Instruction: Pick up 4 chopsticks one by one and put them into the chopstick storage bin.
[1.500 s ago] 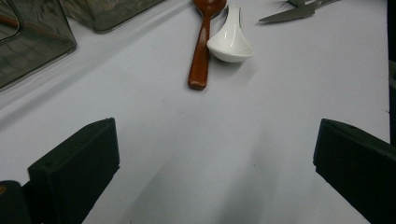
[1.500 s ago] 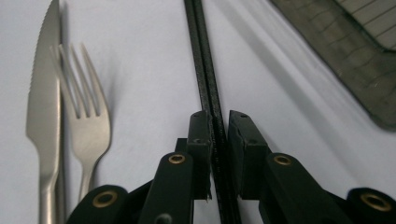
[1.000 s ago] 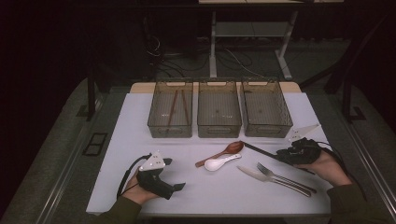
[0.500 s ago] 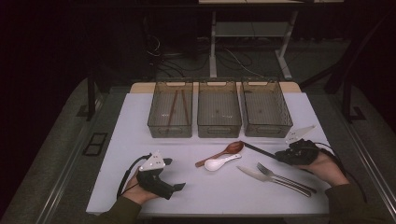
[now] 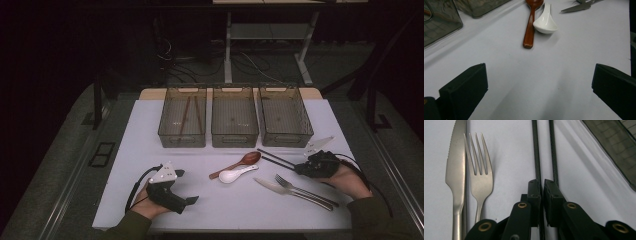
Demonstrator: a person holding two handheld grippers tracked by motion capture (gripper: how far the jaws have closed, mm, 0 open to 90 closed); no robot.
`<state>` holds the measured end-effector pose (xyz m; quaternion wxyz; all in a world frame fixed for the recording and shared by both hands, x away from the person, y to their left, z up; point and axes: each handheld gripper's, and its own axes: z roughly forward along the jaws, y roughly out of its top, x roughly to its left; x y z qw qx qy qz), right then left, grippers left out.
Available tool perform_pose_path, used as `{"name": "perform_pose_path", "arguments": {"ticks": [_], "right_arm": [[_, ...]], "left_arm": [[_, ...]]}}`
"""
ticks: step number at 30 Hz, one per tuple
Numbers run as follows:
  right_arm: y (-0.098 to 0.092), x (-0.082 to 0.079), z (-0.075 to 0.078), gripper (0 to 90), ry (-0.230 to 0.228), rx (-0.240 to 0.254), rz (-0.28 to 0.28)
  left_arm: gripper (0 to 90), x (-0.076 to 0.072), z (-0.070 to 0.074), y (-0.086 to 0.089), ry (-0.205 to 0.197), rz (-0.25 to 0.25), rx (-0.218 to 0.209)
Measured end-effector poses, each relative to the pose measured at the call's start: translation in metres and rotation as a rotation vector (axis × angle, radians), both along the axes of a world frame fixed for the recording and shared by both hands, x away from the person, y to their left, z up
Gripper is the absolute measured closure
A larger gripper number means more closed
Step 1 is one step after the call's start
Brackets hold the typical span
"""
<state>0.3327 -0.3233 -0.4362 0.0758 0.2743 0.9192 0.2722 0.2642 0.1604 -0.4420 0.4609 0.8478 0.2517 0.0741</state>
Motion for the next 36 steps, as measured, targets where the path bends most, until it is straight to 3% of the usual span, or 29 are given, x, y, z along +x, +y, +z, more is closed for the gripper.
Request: {"name": "perform_pose_path", "arguments": {"ticks": [36], "right_arm": [[0.0002,-0.0009,-0.0003,86.0,-0.021,-0.008,0.037]], "left_arm": [[0.0,-0.0006,-0.0001,-0.0005,0.0,-0.006,-0.004]]}}
